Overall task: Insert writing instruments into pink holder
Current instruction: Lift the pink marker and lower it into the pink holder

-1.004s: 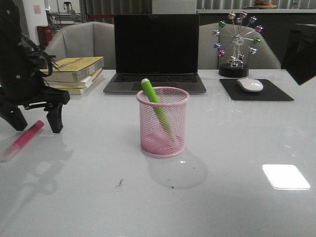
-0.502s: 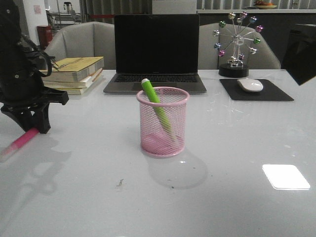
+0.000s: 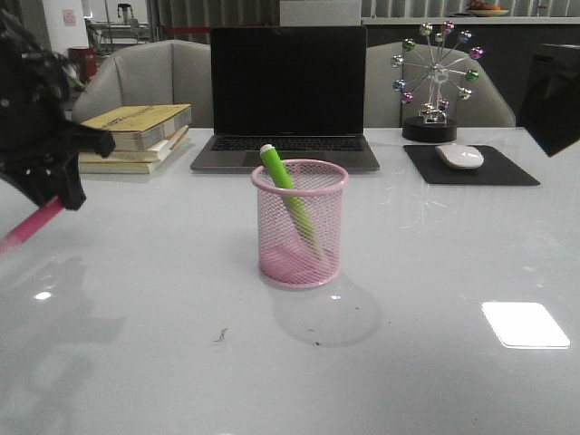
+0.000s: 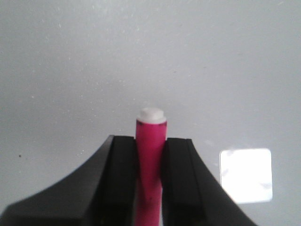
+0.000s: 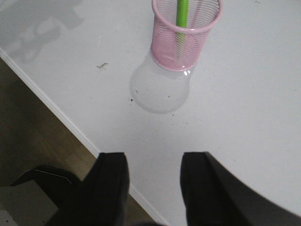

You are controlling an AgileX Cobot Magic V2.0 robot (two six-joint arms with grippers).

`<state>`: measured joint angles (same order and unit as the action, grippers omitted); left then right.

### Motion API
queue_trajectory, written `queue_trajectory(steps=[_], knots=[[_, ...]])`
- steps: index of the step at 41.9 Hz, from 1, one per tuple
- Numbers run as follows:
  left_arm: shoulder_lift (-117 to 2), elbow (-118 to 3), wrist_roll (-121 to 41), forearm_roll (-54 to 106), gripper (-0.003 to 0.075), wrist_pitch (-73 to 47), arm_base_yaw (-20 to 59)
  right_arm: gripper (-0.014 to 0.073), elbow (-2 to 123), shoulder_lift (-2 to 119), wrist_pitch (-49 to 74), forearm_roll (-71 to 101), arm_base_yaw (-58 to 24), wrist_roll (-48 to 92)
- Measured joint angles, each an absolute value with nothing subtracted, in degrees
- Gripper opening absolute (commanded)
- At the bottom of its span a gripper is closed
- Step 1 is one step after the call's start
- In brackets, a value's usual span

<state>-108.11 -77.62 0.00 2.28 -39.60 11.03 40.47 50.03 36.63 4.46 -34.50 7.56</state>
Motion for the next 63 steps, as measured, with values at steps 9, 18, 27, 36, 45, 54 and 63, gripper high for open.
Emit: queue_trajectory(steps=[9, 18, 27, 36, 45, 54, 63], knots=[[-92.4, -64.8, -0.3, 2.4, 0.0091, -23.9, 16.4, 0.0392, 40.5, 50.0, 36.6, 4.5, -34.5, 7.6], [-80.8, -53.2, -0.4, 2.7, 0.0091, -1.6, 25.3, 0.0392, 40.5, 50.0, 36.6, 4.5, -34.5, 7.6], [-82.1, -50.7, -0.4, 2.8, 0.0091, 17.9, 35.7, 0.0392, 40.5, 50.0, 36.6, 4.5, -34.5, 7.6], [-91.4, -50.7, -0.4, 2.8, 0.0091, 38.9, 41.3, 0.0392, 40.5, 50.0, 36.6, 4.5, -34.5, 7.6], [-101.7, -50.7, 2.8, 2.8, 0.0091, 53.3, 42.3, 0.0392, 40.5, 50.0, 36.6, 4.5, -34.5, 7.6], [-107.7, -50.7, 5.9, 2.9, 0.0092, 54.4, 42.3, 0.0392, 40.5, 50.0, 36.6, 4.5, -34.5, 7.6], [-108.9, -50.7, 6.2, 2.9, 0.0179, 53.8, 42.3, 0.0392, 40.5, 50.0, 36.6, 4.5, -34.5, 7.6]])
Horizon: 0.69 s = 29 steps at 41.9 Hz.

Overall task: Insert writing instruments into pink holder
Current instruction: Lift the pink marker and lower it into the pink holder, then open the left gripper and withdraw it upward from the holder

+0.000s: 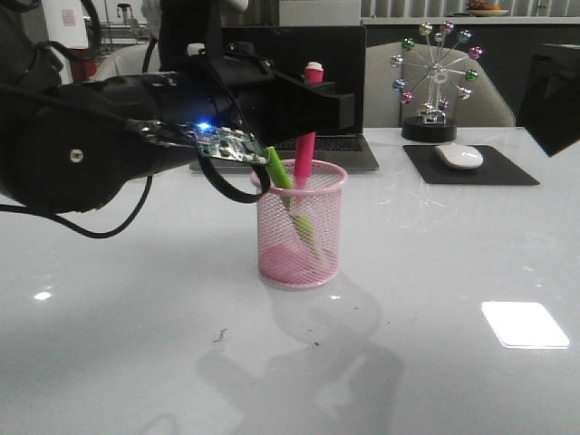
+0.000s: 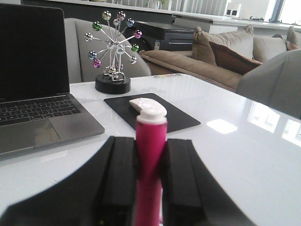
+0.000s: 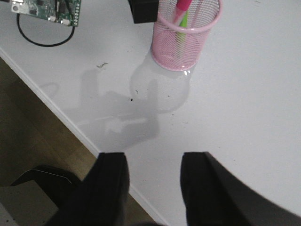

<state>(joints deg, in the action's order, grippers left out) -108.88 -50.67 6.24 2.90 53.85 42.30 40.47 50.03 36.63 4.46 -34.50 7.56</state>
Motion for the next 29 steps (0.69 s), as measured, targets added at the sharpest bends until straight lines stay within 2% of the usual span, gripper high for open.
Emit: queue_trajectory(steps=[6, 11, 22, 29], knots=[[-108.9, -50.7, 6.2, 2.9, 0.0343, 53.8, 42.3, 0.0392, 40.5, 50.0, 36.6, 4.5, -34.5, 7.6], [-108.9, -50.7, 6.2, 2.9, 0.0423, 53.8, 42.3, 0.0392, 40.5, 50.0, 36.6, 4.5, -34.5, 7.6], [-108.3, -50.8, 6.2, 2.9, 0.0428, 53.2, 42.3, 0.0392, 40.5, 50.0, 36.6, 4.5, -34.5, 7.6], [-102.1, -50.8, 5.0, 2.9, 0.0428, 44.8, 42.3, 0.0392, 40.5, 50.0, 36.6, 4.5, -34.5, 7.5]])
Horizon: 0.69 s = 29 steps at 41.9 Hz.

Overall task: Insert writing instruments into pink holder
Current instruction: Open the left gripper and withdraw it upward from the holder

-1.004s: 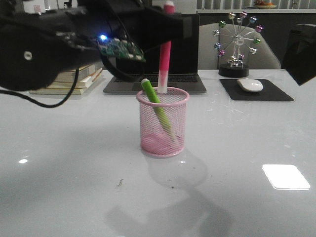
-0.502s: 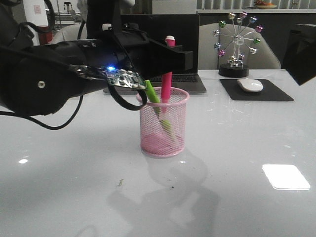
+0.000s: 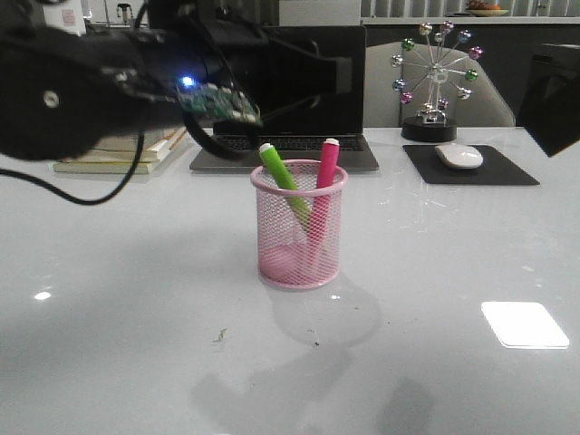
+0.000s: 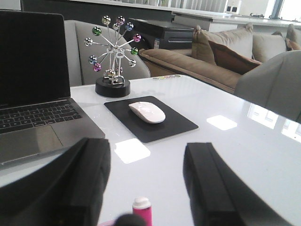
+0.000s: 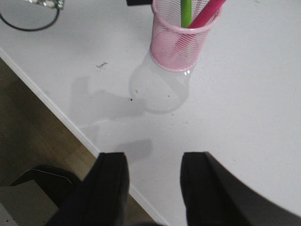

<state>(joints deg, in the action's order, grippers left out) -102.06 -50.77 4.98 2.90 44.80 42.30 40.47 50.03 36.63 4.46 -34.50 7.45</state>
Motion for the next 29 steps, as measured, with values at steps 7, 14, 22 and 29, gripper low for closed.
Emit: queue_trajectory(steps=[7, 14, 22, 29], knots=[[-92.0, -53.5, -1.0, 2.9, 0.0428, 22.3, 42.0, 0.0392, 40.5, 50.0, 36.6, 4.5, -34.5, 7.5], [-82.3, -58.9, -2.1, 2.8, 0.0426, -9.0, 40.2, 0.0392, 40.5, 50.0, 36.6, 4.5, -34.5, 7.5], [-71.6, -61.3, -2.3, 1.9, 0.0426, -31.1, 37.9, 0.0392, 40.5, 50.0, 36.6, 4.5, -34.5, 7.5], [-63.2, -59.7, -2.3, 1.8, 0.0426, -41.2, 37.0, 0.0392, 40.5, 50.0, 36.6, 4.5, -34.5, 7.5]])
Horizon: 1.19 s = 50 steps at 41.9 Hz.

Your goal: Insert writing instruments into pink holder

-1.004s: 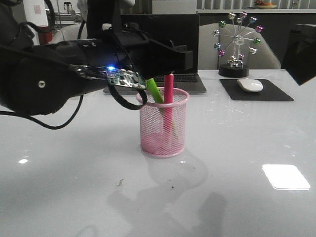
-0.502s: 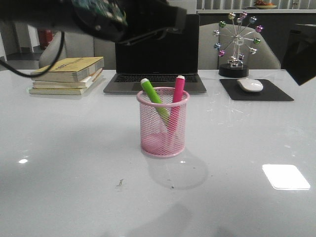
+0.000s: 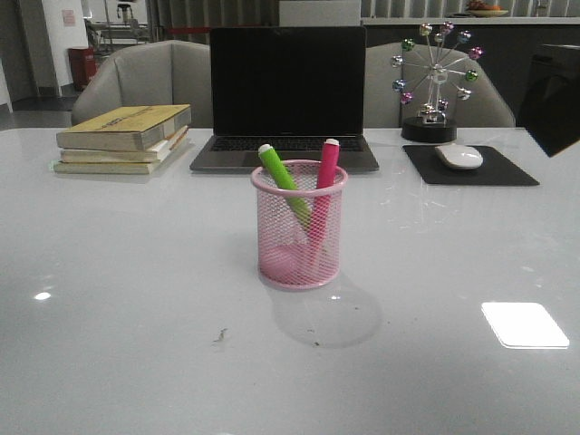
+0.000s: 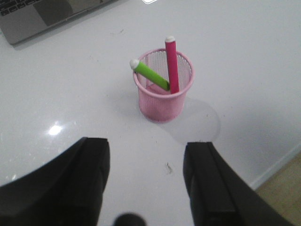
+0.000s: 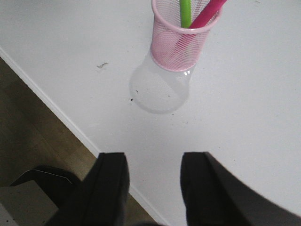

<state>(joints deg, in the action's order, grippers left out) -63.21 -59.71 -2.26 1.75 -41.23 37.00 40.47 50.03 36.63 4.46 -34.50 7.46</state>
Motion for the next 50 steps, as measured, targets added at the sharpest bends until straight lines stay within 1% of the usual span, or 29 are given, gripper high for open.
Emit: queue_trajectory(steps=[6, 15, 17, 19, 23, 26, 29, 30, 32, 50], knots=[[-54.0, -54.8, -2.3, 1.8, 0.0426, -44.5, 37.0, 0.0392, 40.5, 50.0, 36.6, 4.5, -34.5, 7.5], [-42.3, -46.6, -2.3, 1.7, 0.0426, -45.7, 37.0, 0.0392, 40.5, 50.0, 36.6, 4.5, -34.5, 7.5], [-40.1, -45.0, -2.3, 1.7, 0.042, -45.8, 37.0, 0.0391, 40.5, 50.0, 36.6, 4.5, -34.5, 7.5], [-38.3, -43.5, -2.3, 1.6, 0.0392, -45.8, 37.0, 0.0375, 40.5, 50.0, 36.6, 4.5, -34.5, 7.5], [-36.0, -41.5, -2.3, 1.2, 0.03, -46.1, 37.0, 0.0255, 40.5, 50.0, 36.6, 4.5, -34.5, 7.5], [-35.3, -40.6, -2.3, 0.7, 0.0194, -46.1, 37.0, 0.013, 40.5, 50.0, 36.6, 4.5, -34.5, 7.5], [-35.1, -40.2, -2.3, 0.0, 0.0108, -46.1, 37.0, 0.0046, 40.5, 50.0, 36.6, 4.5, -34.5, 7.5], [-35.1, -40.2, -2.3, 0.0, 0.0085, -46.1, 37.0, 0.0057, 40.5, 50.0, 36.6, 4.5, -34.5, 7.5], [-35.1, -40.2, -2.3, 0.0, 0.0096, -46.1, 37.0, 0.0067, 40.5, 50.0, 36.6, 4.5, -34.5, 7.5], [-35.1, -40.2, -2.3, 0.0, 0.0091, -46.1, 37.0, 0.0067, 40.5, 50.0, 36.6, 4.5, -34.5, 7.5]])
